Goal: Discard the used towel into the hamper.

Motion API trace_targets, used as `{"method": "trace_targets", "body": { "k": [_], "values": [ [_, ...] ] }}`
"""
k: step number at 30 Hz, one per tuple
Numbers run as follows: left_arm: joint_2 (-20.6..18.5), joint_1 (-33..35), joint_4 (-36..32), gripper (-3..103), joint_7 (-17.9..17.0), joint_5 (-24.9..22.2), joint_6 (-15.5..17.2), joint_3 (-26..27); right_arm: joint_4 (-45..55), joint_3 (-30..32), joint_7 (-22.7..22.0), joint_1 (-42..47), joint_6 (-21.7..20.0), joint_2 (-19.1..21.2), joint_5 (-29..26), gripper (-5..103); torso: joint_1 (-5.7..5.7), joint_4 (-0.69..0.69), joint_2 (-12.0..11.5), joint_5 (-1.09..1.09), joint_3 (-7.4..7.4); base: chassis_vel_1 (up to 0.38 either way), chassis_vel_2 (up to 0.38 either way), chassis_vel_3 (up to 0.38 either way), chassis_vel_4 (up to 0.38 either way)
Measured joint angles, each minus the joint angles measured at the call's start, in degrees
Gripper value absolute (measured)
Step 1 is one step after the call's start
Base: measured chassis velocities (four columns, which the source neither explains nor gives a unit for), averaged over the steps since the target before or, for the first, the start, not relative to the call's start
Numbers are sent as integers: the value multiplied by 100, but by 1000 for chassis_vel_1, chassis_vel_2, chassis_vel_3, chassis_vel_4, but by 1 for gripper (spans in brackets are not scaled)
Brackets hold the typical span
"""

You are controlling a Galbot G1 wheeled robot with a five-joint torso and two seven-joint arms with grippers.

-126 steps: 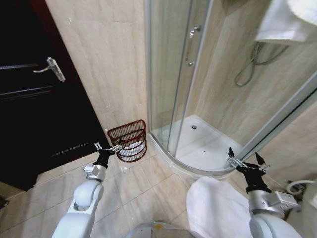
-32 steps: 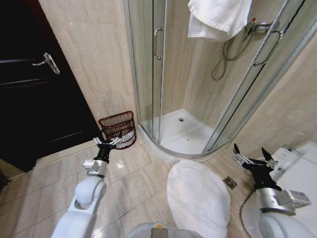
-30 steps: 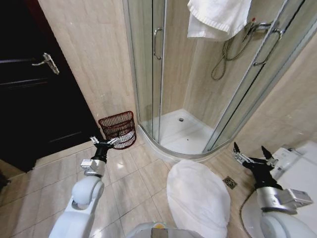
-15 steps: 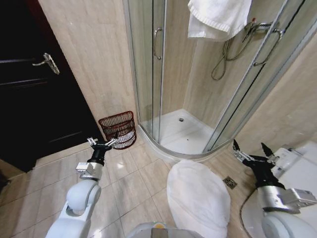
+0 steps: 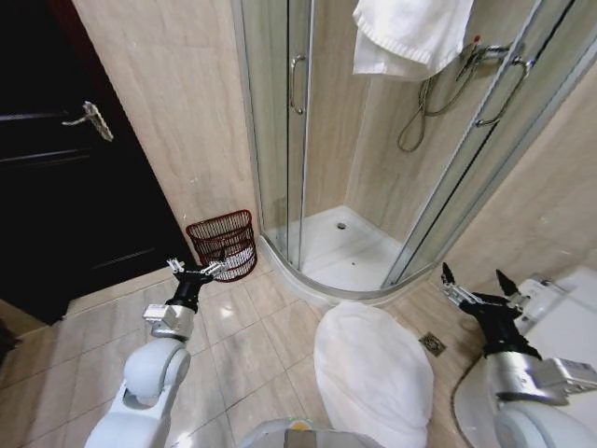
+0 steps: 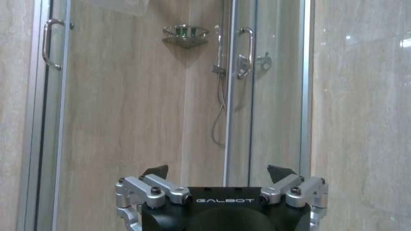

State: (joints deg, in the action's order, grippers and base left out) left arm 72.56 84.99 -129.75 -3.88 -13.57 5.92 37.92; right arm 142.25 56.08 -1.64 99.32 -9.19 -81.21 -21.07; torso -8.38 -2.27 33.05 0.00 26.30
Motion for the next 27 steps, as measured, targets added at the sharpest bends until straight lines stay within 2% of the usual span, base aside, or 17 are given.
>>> {"method": "trace_targets", "body": {
  "k": [27],
  "values": [
    [63,71,21,100,-23,70,17,34,-122,-48,55,-9,56,3,-5,100,-303,0,703,0,399,0,0,0,0]
  ]
}}
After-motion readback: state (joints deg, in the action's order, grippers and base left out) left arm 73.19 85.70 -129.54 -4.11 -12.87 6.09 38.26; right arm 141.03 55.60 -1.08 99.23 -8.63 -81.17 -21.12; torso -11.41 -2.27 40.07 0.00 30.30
